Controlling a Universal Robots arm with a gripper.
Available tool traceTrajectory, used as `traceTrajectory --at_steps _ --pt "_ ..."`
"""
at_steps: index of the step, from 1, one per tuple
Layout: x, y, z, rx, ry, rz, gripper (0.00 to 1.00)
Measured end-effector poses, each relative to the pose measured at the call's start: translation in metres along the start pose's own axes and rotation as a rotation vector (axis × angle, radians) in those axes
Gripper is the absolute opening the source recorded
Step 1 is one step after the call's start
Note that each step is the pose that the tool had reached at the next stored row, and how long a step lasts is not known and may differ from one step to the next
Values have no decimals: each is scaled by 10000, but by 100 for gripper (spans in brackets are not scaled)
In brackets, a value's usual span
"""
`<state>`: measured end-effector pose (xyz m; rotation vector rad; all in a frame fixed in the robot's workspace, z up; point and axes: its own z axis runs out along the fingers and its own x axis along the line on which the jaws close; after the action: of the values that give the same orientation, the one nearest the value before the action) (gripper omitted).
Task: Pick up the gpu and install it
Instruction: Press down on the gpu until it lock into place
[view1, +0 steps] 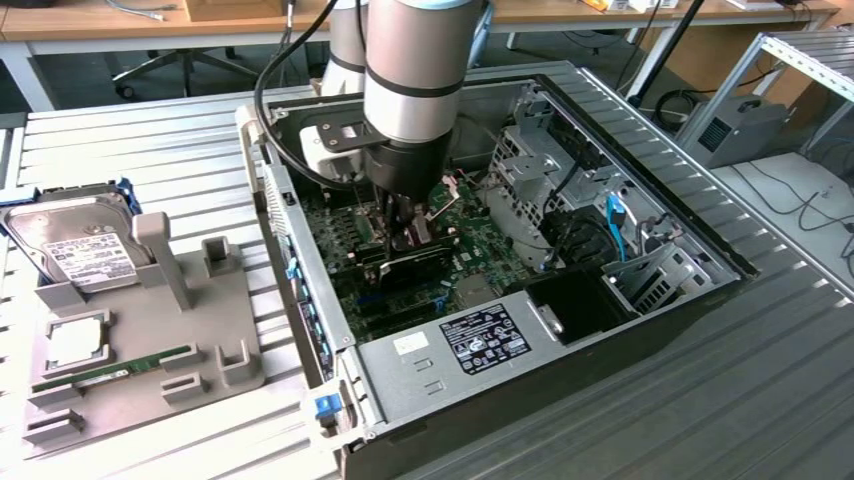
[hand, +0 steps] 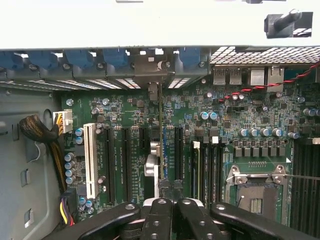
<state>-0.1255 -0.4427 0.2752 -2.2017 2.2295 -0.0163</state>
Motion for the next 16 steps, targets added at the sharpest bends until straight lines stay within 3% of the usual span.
traceTrajectory --at_steps 16 --pt "-1 24 26 1 -10 2 11"
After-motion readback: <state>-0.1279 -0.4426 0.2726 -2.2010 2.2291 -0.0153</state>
